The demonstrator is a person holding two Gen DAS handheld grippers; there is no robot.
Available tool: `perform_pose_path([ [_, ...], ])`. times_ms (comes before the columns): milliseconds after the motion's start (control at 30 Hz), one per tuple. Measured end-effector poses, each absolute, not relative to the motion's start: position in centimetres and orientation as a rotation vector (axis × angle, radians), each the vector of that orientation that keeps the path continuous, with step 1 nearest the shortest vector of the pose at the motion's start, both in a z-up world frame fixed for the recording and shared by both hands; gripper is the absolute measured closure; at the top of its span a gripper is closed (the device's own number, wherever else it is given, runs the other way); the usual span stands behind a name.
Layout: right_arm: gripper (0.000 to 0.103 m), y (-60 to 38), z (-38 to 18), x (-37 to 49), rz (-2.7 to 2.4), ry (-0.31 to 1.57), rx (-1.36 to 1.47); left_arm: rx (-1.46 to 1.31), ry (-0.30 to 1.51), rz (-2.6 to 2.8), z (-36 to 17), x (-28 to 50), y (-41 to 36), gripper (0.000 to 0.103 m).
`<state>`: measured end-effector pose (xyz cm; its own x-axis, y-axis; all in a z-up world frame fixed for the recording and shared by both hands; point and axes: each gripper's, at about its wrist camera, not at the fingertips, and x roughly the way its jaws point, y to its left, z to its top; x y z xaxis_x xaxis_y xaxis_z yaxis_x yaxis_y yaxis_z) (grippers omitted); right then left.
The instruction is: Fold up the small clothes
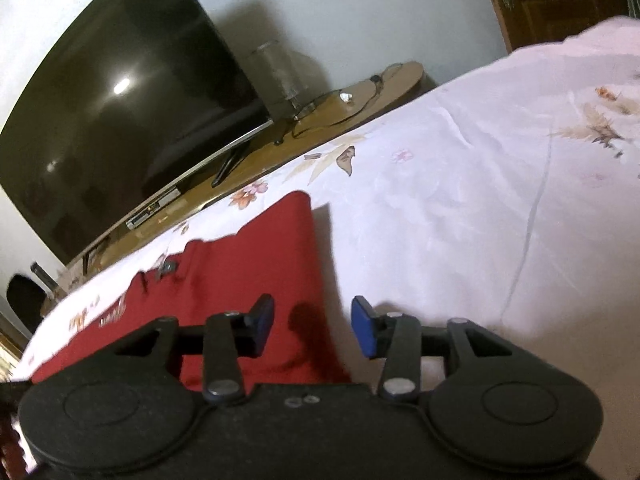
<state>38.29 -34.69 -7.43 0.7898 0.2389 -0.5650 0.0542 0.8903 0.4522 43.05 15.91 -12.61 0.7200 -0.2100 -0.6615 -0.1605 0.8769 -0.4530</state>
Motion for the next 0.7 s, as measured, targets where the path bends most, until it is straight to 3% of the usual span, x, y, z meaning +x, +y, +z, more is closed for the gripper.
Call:
perform_pose_path([
  [33,0.048,-34.9,-7.6,38.9,0.113,0.669,0.482,-0.512,0.777,-0.029,-12.7,43.1,15.9,0.100],
  [100,0.043,-35.0,-8.1,40.4,0.139,0.702,0.492,-0.514,0.777,-0.030,-12.5,42.8,15.9,0.100],
  [167,0.071,-34.6,-8.6,41.4,0.185,0.728,0.463,-0.522,0.776,-0.033,-12.3,42.9,15.7,0.100],
  [200,0.092,-34.4,-8.9,41.9,0.207,0.752,0.434,-0.530,0.767,-0.043,-12.1,42.9,15.6,0.100],
  [400,0.101,-36.6,-9.8,41.9,0.149,0.736,0.460,-0.465,0.786,-0.052,-12.5,43.6,14.1,0.100],
  [467,0.099,-36.9,-9.9,42.0,0.160,0.735,0.483,-0.485,0.774,-0.055,-12.6,43.5,14.3,0.100],
  [533,0.083,-36.9,-9.3,41.9,0.166,0.718,0.475,-0.485,0.773,-0.061,-12.5,43.5,14.3,0.100],
  [700,0.057,-37.8,-7.9,44.1,0.177,0.640,0.496,-0.495,0.774,-0.066,-12.7,43.6,14.5,0.100],
])
